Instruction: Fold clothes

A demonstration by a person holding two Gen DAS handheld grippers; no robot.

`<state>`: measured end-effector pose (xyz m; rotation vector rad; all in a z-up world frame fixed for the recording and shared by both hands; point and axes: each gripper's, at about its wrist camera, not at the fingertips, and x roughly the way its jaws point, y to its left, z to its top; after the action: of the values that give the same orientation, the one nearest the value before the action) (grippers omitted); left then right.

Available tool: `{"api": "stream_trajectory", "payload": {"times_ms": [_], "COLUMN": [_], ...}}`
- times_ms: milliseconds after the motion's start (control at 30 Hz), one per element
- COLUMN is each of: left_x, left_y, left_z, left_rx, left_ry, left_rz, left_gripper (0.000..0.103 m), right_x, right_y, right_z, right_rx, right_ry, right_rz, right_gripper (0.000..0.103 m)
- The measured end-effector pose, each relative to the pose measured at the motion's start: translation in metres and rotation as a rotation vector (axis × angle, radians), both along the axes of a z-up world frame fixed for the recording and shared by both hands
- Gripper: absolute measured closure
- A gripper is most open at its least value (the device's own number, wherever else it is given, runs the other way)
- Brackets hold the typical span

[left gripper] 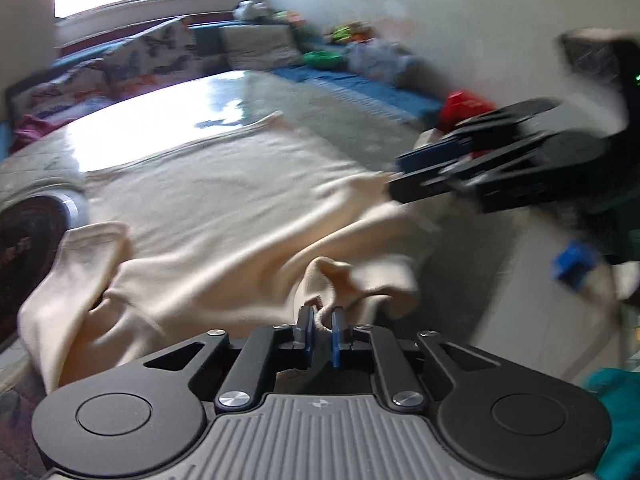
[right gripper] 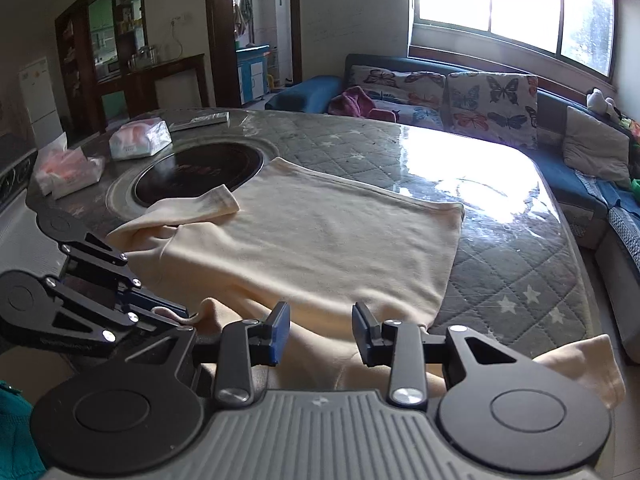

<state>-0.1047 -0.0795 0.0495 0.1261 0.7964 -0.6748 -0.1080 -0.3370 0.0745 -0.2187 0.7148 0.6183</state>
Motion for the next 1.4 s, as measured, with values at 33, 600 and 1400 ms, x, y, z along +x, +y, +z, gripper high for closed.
{"api": "stream_trajectory", "payload": {"times_ms": [33,600,1400], "left_x": [-0.006,0.028,0.029], "left_y": [0.003,0.050,0.188], "left_z": [0.007,0.010,0.012], "left_rx": [-0.022,0.068,-0.052], "left_ry": [-0.010,-0.108,-0.165], "left_rz": [-0.032,0.171,0.847], "left_gripper": [0.093,0.085,0.099], "right_x": [-0.002,-0.004,0.045], "right_y": [-0.001,0.023,0.017], "right_z": [0.003,-0.031,-0.020], "right_rx": [-0.006,-0.072,-0.070], "right_ry": [-0.005,0.119,0.055], "right_rz": [0.006,0.124,0.033], "right_gripper": [0.069,0.069,0.068]}}
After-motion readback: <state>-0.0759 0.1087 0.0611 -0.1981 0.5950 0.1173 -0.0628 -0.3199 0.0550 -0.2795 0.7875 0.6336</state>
